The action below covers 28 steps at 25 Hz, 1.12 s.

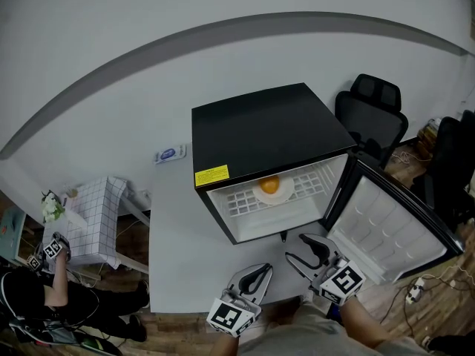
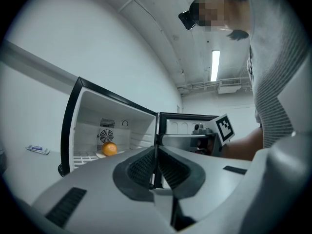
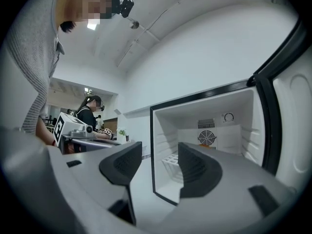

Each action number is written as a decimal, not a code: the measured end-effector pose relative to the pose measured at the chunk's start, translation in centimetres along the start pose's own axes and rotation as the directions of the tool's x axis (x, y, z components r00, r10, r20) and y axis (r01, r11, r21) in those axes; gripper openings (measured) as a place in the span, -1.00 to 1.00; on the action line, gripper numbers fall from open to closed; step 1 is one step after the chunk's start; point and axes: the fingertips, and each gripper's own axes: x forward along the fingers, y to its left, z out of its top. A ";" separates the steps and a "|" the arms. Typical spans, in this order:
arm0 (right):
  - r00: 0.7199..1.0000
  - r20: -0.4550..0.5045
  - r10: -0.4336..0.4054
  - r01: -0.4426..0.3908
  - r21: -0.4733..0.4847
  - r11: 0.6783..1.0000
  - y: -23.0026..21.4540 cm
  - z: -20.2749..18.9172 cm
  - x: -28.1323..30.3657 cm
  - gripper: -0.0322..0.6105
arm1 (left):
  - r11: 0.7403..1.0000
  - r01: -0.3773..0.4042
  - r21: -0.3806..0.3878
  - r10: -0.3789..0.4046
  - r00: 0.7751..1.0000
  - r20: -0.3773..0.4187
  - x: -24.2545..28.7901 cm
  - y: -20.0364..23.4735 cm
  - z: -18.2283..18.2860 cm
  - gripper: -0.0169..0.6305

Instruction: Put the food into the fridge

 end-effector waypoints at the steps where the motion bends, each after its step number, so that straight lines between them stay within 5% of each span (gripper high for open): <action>1: 1.000 -0.003 -0.003 0.003 -0.002 1.000 -0.2 0.0 0.1 -0.21 | 1.000 0.002 0.001 -0.002 1.000 0.004 0.0 0.0 0.1 -0.91; 28: 0.976 -0.104 -0.193 0.190 -0.038 0.981 -8.7 -3.3 6.7 -0.12 | 1.000 0.006 -0.002 -0.006 1.000 0.014 0.4 0.3 -0.3 -0.91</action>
